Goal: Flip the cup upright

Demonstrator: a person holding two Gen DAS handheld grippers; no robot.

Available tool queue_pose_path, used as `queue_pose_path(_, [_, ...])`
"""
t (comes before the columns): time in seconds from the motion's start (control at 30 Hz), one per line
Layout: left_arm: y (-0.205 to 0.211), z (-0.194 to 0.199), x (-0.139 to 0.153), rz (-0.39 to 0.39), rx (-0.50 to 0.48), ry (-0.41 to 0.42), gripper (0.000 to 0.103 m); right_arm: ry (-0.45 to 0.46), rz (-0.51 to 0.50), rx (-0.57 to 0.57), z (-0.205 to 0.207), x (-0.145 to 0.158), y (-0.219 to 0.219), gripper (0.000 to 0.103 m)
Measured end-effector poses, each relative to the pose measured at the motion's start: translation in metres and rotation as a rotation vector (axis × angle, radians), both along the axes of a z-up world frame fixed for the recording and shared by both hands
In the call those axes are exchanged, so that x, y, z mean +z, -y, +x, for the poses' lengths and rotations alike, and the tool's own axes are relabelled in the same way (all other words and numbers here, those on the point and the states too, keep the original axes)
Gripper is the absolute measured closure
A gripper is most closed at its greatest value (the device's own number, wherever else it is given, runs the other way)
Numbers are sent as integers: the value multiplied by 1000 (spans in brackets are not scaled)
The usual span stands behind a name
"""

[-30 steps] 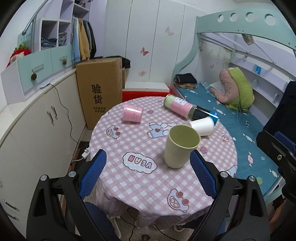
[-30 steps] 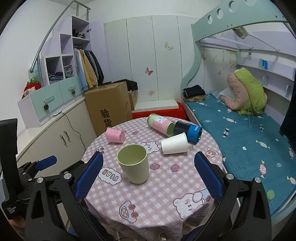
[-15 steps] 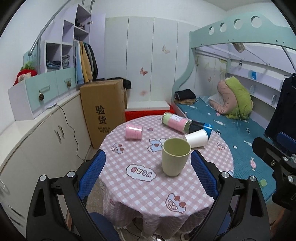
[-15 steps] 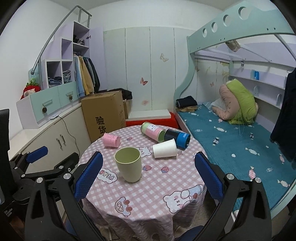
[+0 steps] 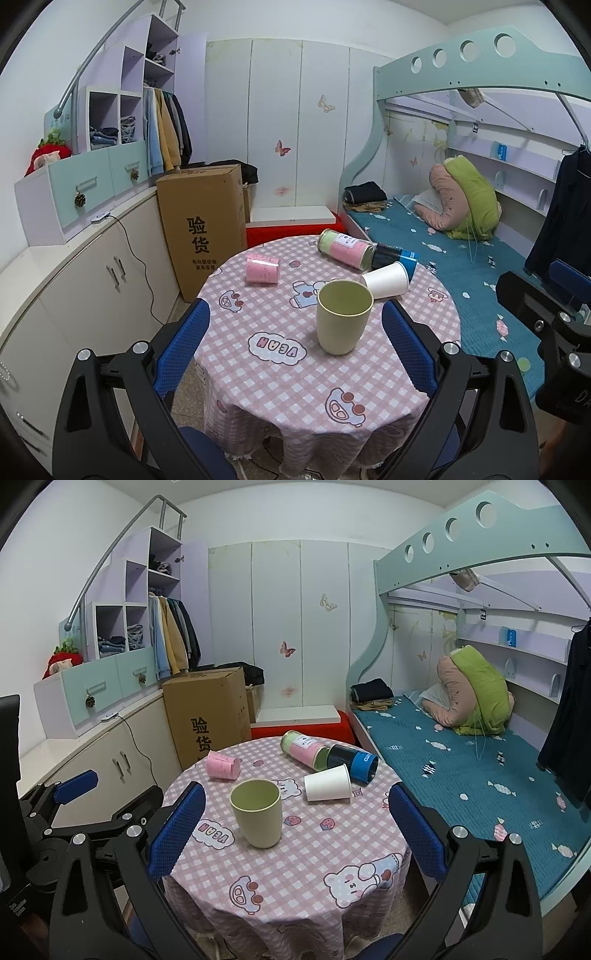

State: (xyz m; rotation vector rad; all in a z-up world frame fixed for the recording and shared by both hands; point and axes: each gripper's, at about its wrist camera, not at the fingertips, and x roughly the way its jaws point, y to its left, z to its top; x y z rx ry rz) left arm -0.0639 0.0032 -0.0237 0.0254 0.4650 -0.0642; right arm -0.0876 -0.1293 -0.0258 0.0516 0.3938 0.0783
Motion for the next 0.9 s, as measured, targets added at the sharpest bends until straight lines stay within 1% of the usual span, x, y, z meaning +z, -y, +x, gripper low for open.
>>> queue_pose_path(0.5, [0, 3, 3, 11, 8, 3, 8, -1, 0, -1, 0, 0, 1, 7])
queue_pose_path(0.9, [1, 5, 1, 6, 7, 7, 8, -2, -3, -1, 1, 0, 0, 7])
